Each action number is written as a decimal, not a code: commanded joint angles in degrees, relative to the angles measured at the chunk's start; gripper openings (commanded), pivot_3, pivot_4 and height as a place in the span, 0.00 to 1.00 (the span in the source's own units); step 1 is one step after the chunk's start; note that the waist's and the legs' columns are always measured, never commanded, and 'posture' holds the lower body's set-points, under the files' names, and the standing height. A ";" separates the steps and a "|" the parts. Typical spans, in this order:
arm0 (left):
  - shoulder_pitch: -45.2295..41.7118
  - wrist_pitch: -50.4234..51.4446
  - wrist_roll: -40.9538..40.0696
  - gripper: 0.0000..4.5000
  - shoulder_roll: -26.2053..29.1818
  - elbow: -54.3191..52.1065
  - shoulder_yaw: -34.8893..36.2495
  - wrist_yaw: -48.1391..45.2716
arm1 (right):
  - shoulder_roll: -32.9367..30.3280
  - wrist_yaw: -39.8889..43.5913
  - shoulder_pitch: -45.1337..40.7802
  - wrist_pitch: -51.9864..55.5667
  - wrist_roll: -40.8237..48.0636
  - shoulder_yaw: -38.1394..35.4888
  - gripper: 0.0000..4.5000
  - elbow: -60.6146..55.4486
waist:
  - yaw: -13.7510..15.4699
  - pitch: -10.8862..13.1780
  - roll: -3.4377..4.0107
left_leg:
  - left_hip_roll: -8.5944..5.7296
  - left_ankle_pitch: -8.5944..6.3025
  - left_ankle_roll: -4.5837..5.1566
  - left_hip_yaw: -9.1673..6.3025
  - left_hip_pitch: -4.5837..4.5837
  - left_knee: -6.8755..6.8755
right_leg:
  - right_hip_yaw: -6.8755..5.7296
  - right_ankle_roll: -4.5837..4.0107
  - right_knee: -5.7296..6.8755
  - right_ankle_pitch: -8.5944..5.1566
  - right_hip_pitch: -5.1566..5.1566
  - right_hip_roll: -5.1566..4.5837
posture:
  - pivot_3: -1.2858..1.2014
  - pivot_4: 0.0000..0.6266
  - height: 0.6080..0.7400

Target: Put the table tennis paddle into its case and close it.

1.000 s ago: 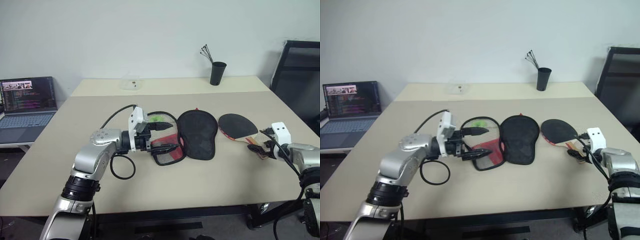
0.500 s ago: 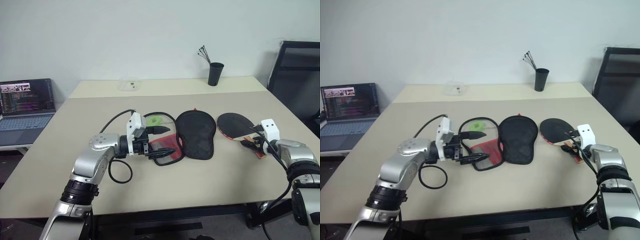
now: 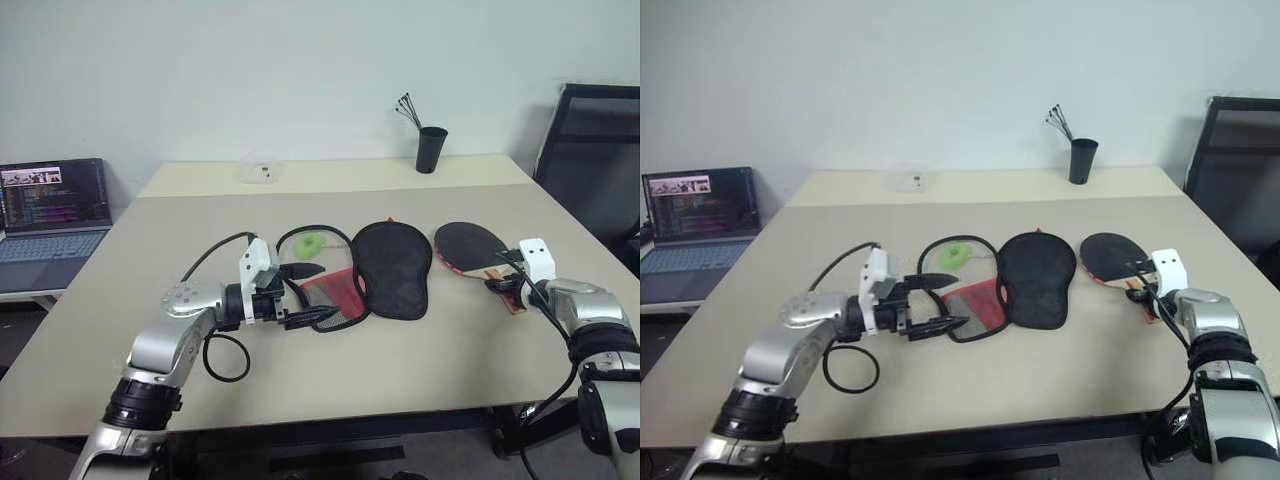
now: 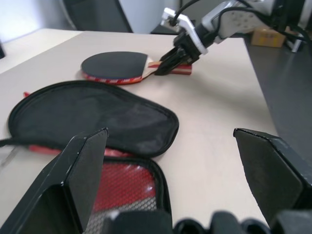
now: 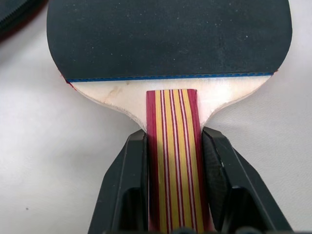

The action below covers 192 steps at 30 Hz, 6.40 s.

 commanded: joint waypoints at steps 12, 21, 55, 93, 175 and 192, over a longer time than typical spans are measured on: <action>1.42 3.10 -3.53 1.00 1.68 -6.07 5.51 3.93 | 20.65 -16.95 6.24 35.32 13.96 -5.98 0.25 -53.36 | -0.25 0.02 0.04 | 0.18 0.00 0.00 -0.05 -0.17 -0.05 | -0.05 0.00 0.13 0.00 -0.29 0.21 | 0.52 0.24 1.00; 2.11 3.50 -3.39 1.00 2.18 -7.18 5.83 5.28 | 31.27 -25.70 5.85 31.44 11.36 -3.42 0.25 -49.12 | 0.13 0.02 0.03 | 0.13 0.00 0.00 -0.03 -0.35 -0.03 | -0.04 0.00 -0.03 0.00 -0.31 0.00 | 0.52 0.24 1.00; 3.68 4.23 -3.64 1.00 1.86 -9.30 5.67 6.96 | 34.96 -34.48 4.76 21.06 6.36 -0.53 0.98 -38.42 | -0.10 0.02 0.03 | 0.08 0.00 0.00 -0.09 -0.37 -0.05 | -0.07 0.00 -0.03 0.00 -0.35 0.10 | 0.52 0.24 1.00; -12.77 -16.04 19.65 0.00 -2.79 41.61 -1.51 10.80 | -6.86 9.45 14.04 18.54 25.99 3.08 1.00 -69.66 | 0.90 0.05 -0.05 | 0.03 -0.08 0.04 -0.25 -0.78 -0.06 | -0.42 0.13 -0.69 0.09 -0.35 0.02 | 0.52 0.24 1.00; -6.48 8.46 -1.59 0.00 2.67 -0.78 8.14 3.11 | 13.61 4.41 -4.82 -0.64 4.76 9.89 0.79 -0.33 | -0.38 0.15 -0.21 | 0.00 -0.17 0.21 -0.05 -0.63 0.79 | -0.01 0.25 0.04 0.30 -0.29 0.11 | 0.52 0.24 1.00; 3.82 10.92 -7.68 0.00 7.99 -5.13 11.22 -1.70 | 20.36 7.49 -4.33 6.22 6.01 11.70 0.01 -11.17 | -1.55 0.15 -0.22 | 0.38 -0.18 0.20 0.19 -0.42 0.64 | 0.12 0.21 0.15 0.27 -0.33 0.15 | 0.52 0.24 1.00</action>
